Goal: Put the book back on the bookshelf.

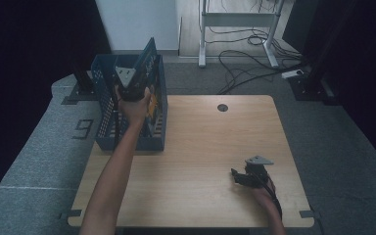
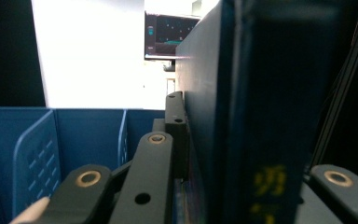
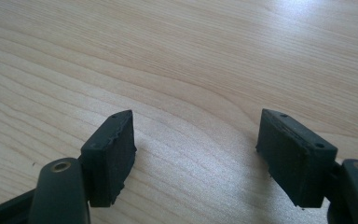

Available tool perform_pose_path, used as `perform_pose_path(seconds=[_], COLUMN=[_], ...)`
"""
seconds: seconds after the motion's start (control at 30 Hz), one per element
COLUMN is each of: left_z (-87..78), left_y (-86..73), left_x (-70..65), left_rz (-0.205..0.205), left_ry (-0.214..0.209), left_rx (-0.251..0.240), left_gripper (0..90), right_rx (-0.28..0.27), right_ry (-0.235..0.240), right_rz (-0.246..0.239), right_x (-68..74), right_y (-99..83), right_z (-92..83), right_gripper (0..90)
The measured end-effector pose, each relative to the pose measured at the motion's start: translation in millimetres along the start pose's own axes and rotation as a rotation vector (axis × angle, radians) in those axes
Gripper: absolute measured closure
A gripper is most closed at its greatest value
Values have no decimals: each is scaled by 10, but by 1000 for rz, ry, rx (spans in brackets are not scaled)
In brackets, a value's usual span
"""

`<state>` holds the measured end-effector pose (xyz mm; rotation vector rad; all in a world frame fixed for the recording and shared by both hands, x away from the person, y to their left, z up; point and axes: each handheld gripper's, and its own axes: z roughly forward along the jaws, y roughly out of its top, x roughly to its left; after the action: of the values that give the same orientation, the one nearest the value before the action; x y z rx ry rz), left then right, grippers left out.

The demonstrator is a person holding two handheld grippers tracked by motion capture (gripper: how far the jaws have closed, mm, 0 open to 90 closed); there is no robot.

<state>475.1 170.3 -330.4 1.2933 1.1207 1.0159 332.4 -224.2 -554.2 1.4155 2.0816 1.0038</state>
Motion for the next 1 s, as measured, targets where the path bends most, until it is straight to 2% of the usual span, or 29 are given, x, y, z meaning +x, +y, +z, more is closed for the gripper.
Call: perform_pose_path(seconds=[0.3, 0.37, 0.57, 0.7, 0.8, 1.0], left_z=[63, 39, -55, -95, -106, -114], left_y=[-351, -403, -449, -448, -486, -562], left_x=[-47, -78, -154, -171, -195, -212], left_rz=[11, 23, 84, 82, 87, 87], left_ry=[-15, -17, -44, -75, -105, -135], left_rx=[61, 48, 56, 58, 76, 92], left_gripper=[815, 813, 775, 729, 678, 598], right_rx=[1, 1, 3, 5, 7, 7], right_ry=[-2, -3, -9, -17, -18, -17], right_rz=[-6, -6, -17, -22, -26, -26], right_x=[2, 3, 15, 32, 33, 33], right_y=[-1, -2, -4, -6, -7, -7], right_z=[0, -1, 0, 1, -1, -2], right_gripper=[271, 269, 265, 264, 263, 263])
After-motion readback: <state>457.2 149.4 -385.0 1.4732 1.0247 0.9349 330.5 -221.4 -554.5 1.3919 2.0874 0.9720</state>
